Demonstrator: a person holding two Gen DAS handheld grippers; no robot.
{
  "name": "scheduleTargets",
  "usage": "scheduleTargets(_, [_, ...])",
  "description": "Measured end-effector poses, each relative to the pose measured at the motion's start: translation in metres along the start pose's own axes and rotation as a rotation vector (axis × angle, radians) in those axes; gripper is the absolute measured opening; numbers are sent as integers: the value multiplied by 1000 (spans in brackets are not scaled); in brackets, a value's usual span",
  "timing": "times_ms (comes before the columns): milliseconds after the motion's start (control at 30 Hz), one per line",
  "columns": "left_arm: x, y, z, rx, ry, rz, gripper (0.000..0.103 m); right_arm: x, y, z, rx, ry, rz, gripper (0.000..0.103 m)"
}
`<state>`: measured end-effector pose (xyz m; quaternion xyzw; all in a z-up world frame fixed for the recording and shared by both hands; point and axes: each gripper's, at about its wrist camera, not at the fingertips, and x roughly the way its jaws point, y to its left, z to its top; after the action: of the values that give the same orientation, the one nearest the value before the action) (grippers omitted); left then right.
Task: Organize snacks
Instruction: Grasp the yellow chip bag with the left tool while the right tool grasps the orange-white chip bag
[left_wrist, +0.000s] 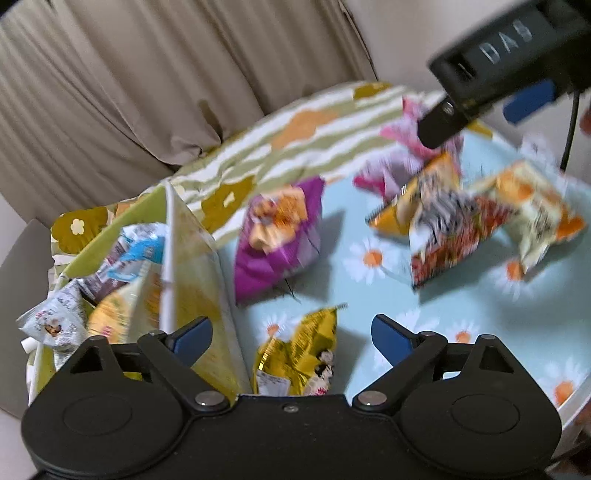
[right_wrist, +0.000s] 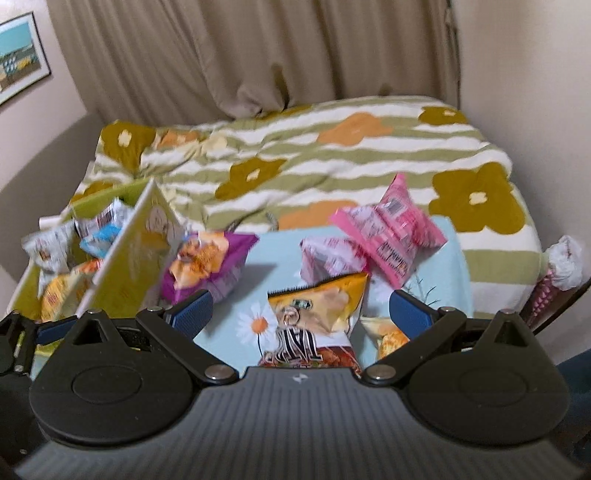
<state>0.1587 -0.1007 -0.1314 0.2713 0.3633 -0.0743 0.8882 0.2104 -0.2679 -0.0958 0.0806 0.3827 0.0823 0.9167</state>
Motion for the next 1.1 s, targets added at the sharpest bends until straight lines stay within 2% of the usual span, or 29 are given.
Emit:
scheduleTargets(67, [9, -5, -1, 17, 19, 20, 96, 11, 1, -3, -24, 17, 5, 103])
scheduleTargets(200, [27, -12, -2, 28, 68, 42, 90, 29, 3, -7, -44, 42, 18, 103])
scheduleTargets(467, [51, -23, -6, 81, 159, 71, 86, 52, 8, -13, -100, 73, 15, 103])
scheduleTargets(567, [60, -25, -9, 78, 199, 74, 72, 59, 8, -15, -111, 87, 9, 103])
scheduleTargets(633, [61, -23, -10, 79, 201, 86, 63, 62, 8, -16, -113, 91, 10, 103])
scheduleTargets(833, [59, -15, -9, 58, 199, 57, 60, 69, 6, -16, -123, 100, -5, 103])
scheduleTargets(900, [57, -14, -8, 46, 194, 53, 55, 73, 2, -16, -114, 103, -7, 103])
scheduleTargets(1100, [51, -10, -4, 13, 187, 18, 53, 83, -8, -17, -87, 123, 5, 103])
